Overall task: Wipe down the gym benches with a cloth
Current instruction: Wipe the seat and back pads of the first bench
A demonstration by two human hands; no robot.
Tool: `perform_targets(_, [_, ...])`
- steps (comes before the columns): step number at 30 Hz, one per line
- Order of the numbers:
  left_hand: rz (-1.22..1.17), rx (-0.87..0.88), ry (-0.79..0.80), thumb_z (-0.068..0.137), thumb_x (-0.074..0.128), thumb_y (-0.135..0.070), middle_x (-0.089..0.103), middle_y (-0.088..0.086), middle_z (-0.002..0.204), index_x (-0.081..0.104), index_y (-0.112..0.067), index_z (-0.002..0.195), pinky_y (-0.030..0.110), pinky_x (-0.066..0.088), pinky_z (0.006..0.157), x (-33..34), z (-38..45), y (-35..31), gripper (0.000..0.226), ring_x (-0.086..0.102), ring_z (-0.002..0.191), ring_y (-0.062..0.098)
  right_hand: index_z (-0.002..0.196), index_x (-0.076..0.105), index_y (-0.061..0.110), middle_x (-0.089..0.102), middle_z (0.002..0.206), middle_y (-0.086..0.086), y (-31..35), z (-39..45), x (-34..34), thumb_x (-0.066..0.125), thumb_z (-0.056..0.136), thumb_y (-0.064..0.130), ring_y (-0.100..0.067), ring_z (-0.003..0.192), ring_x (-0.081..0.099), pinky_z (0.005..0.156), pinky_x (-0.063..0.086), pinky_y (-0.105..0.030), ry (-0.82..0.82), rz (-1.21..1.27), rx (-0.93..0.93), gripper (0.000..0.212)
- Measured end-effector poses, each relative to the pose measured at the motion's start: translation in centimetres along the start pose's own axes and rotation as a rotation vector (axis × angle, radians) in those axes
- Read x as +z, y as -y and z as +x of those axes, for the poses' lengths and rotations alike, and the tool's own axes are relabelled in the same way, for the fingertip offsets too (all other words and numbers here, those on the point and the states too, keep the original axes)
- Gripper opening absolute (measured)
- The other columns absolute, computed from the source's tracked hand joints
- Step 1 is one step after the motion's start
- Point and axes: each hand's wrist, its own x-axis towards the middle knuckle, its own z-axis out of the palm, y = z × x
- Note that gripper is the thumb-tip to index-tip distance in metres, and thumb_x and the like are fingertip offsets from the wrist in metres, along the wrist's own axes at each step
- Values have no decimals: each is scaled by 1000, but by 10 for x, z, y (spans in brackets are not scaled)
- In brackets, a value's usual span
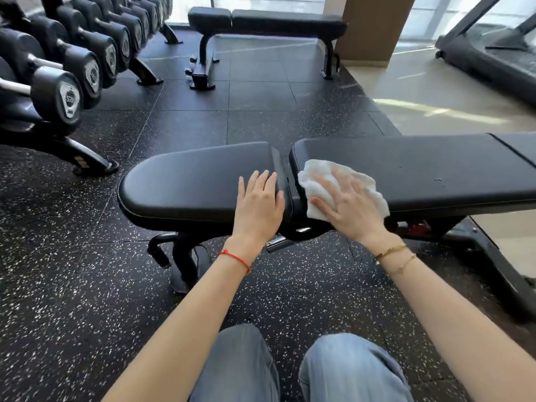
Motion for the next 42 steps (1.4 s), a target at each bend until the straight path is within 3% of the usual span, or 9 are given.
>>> perform_targets(7, [65, -148, -43, 107, 31, -31, 29, 5, 162, 30, -12, 155, 47, 4, 125, 21, 24, -23, 51, 18, 152, 22, 154, 14, 46, 4, 166, 4, -36, 61, -3, 27, 95, 69, -25, 152, 4, 121, 3, -44, 158, 87, -37, 65])
perform_targets(11, [131, -184, -99, 105, 33, -31, 36, 3, 159, 37, -13, 152, 46, 11, 124, 31, 29, -24, 51, 26, 150, 19, 154, 10, 48, -3, 166, 4, -35, 68, -1, 20, 96, 68, -22, 153, -5, 123, -2, -43, 164, 49, -198, 62])
perform_targets(14, [180, -183, -130, 99, 29, -35, 42, 4, 155, 44, -12, 148, 47, 18, 123, 32, 28, -21, 57, 33, 147, 20, 153, 6, 51, -5, 166, 5, -56, 45, 0, 4, 87, 75, -19, 152, -8, 123, -5, -43, 156, 73, -363, 70])
perform_targets(18, [206, -183, -85, 97, 28, -38, 40, 3, 157, 41, -13, 150, 45, 15, 124, 28, 27, -23, 60, 30, 148, 19, 153, 10, 51, 2, 166, 4, -94, 56, -5, 7, 86, 77, -20, 153, -2, 124, 1, -44, 154, 111, -305, 73])
perform_targets(22, [213, -205, -60, 96, 30, -39, 39, 3, 157, 41, -13, 150, 44, 14, 123, 25, 28, -25, 61, 29, 148, 19, 155, 9, 45, 3, 166, -2, -84, 113, 0, 20, 97, 68, -26, 153, 1, 123, 1, -46, 163, 49, -229, 64])
perform_targets(26, [212, -199, -117, 96, 34, -38, 49, 6, 148, 51, -10, 142, 49, 25, 119, 27, 36, -26, 56, 40, 140, 22, 155, 12, 43, 4, 166, -2, -56, 118, 6, 18, 97, 66, -26, 152, 1, 122, 1, -45, 146, 51, -327, 63])
perform_targets(31, [222, -224, -184, 95, 34, -37, 54, 8, 143, 56, -8, 138, 51, 33, 114, 34, 47, -29, 56, 46, 135, 25, 154, 8, 49, -1, 166, 5, -85, 80, -1, -1, 83, 73, -19, 153, -6, 122, -6, -38, 136, 110, -418, 75])
perform_targets(37, [221, -238, -205, 97, 38, -31, 51, 8, 146, 53, -8, 140, 52, 25, 119, 42, 47, -25, 51, 42, 138, 25, 154, 15, 44, 7, 166, 1, -92, 139, 3, 24, 97, 66, -23, 152, 5, 120, 0, -40, 121, 84, -208, 62])
perform_targets(42, [231, -231, -213, 97, 38, -30, 52, 7, 147, 54, -9, 140, 52, 26, 119, 43, 47, -24, 51, 42, 138, 25, 153, 20, 44, 8, 166, 0, -51, 149, 10, 26, 98, 64, -25, 151, 5, 120, 5, -46, 150, 91, -300, 59])
